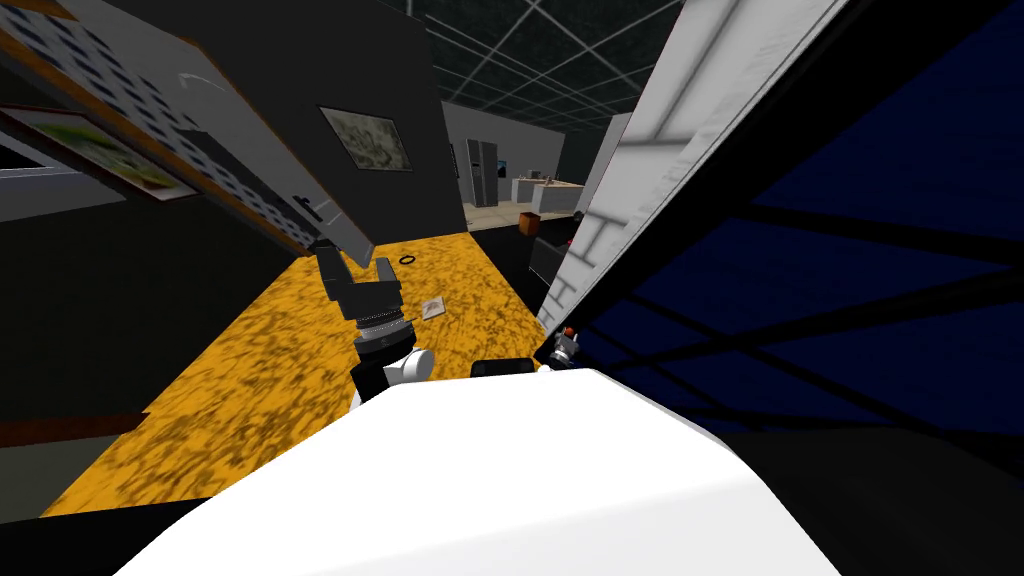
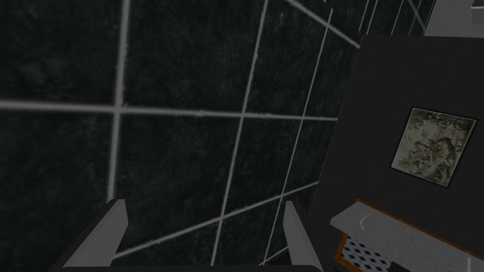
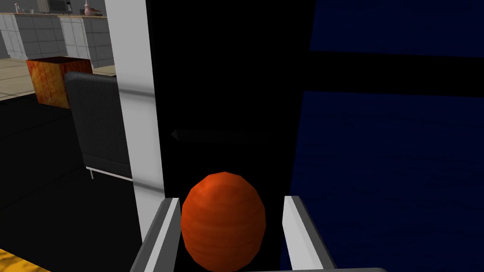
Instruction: Push the door open
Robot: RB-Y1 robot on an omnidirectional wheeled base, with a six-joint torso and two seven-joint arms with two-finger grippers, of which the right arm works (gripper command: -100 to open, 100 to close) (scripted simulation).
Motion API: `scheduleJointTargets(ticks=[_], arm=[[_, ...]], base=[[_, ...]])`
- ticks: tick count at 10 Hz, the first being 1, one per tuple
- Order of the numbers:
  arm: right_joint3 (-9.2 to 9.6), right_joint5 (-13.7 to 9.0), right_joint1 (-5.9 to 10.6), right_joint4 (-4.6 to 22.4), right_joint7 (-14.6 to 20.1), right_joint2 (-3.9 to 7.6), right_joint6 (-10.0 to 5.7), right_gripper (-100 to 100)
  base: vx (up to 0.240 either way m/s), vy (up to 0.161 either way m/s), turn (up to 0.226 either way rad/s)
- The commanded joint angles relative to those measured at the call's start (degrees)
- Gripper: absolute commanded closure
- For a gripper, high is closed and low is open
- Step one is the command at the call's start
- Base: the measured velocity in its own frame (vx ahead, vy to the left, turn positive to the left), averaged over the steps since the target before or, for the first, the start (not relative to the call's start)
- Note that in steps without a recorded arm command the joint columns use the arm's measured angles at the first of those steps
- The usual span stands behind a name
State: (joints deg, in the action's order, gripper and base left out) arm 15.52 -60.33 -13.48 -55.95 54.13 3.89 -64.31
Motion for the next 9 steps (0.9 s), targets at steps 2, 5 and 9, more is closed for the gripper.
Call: scheduleJointTargets(ticks=[2,5,9], arm=[[2.38,1.59,0.64,1.9,0.74,0.18,0.65,100],[5.84,3.85,2.42,3.53,1.54,-0.15,1.77,100],[10.55,6.92,4.84,5.74,2.62,-0.83,3.29,100]], base=[[-0.09,-0.006,-0.206],[-0.104,-0.001,-0.199],[-0.105,-0.001,-0.209]])
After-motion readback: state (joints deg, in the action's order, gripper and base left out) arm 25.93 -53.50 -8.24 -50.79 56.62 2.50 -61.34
